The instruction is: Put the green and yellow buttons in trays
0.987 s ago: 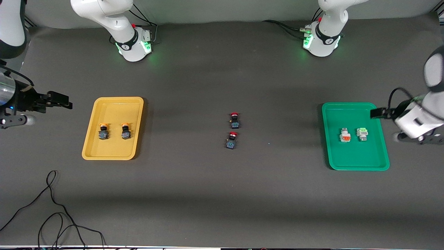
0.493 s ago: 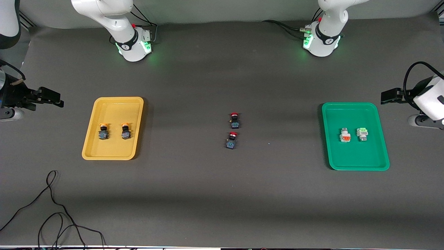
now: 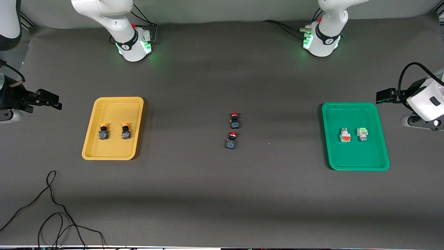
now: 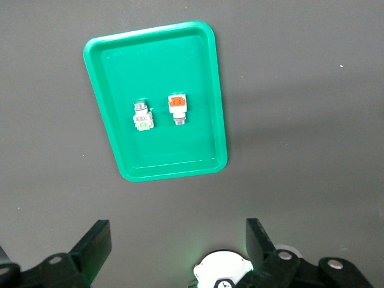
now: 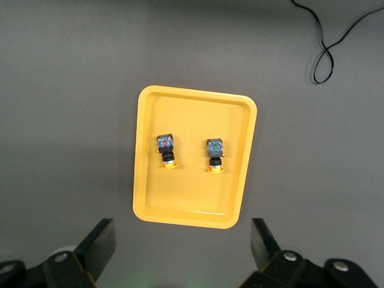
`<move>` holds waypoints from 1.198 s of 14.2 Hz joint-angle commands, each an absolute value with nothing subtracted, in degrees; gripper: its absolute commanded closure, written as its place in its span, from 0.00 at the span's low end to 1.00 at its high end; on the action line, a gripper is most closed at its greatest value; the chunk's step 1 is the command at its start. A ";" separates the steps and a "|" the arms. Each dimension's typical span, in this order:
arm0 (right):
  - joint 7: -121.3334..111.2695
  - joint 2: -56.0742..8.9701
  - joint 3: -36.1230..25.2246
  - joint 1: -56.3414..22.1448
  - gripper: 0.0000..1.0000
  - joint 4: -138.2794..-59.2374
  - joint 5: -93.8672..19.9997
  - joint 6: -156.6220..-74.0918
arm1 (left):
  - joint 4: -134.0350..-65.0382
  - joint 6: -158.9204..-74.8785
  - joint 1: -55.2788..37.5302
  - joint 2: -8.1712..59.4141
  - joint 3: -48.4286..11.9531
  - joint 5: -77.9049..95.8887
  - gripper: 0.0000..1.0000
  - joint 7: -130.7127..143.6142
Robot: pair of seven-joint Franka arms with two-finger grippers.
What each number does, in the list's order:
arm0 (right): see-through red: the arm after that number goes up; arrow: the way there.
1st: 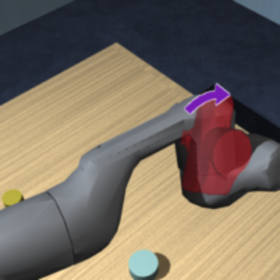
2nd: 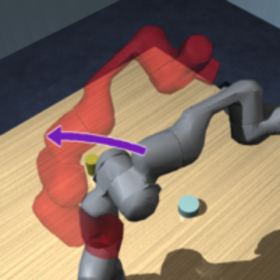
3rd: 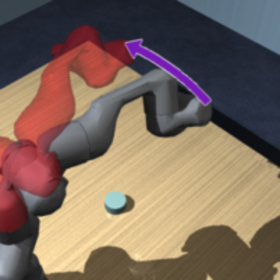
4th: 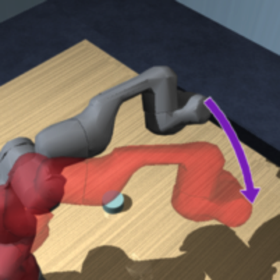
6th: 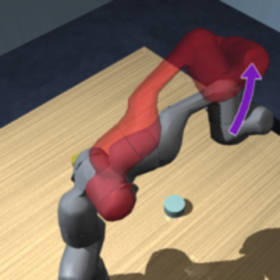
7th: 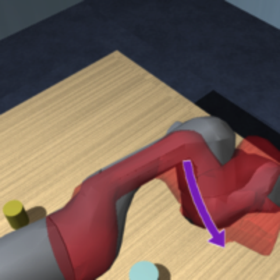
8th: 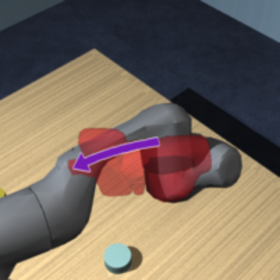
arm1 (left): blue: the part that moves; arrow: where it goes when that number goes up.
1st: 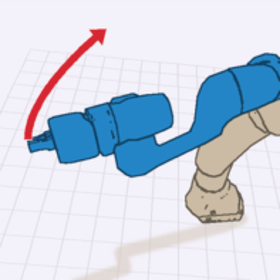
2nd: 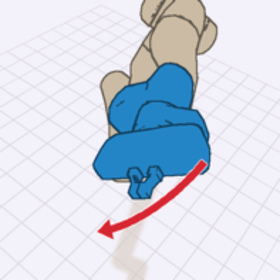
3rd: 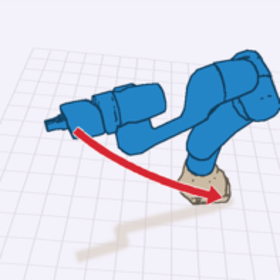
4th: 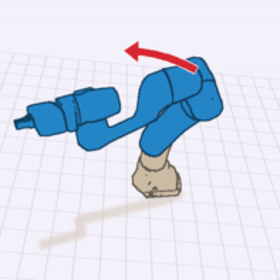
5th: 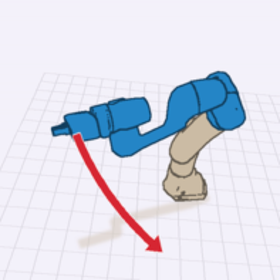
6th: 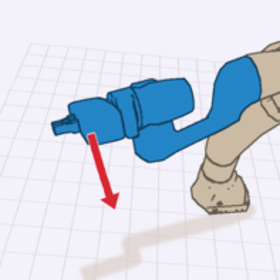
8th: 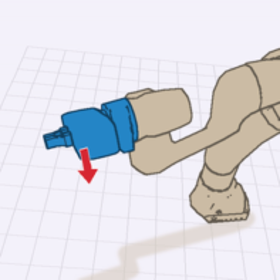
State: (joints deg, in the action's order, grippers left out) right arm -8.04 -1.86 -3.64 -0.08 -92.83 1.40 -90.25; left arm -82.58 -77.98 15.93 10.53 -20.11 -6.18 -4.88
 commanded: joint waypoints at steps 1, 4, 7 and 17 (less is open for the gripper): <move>-6.59 -2.55 -3.25 -0.18 0.00 -91.49 2.64 -90.26 | -81.03 -76.11 11.10 10.20 -16.98 -5.98 0.00 -4.22; -6.59 -2.46 -3.34 -0.09 0.00 -91.49 2.37 -90.09 | -81.65 -76.72 -0.93 8.97 -3.56 -5.36 0.00 -5.09; -6.50 -2.37 -3.69 0.09 0.00 -91.49 2.20 -89.83 | -91.88 -85.13 -2.81 1.79 -1.85 -4.13 0.00 -5.10; -3.45 -1.58 -3.87 0.09 0.00 -92.02 1.24 -89.56 | -94.92 -87.54 -4.48 1.49 -0.35 -4.04 0.00 -4.66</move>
State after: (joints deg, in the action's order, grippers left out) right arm -6.72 -1.80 -3.91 -0.06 -92.75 1.39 -90.19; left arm -94.52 -86.83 -3.64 2.05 -1.09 -4.70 -4.85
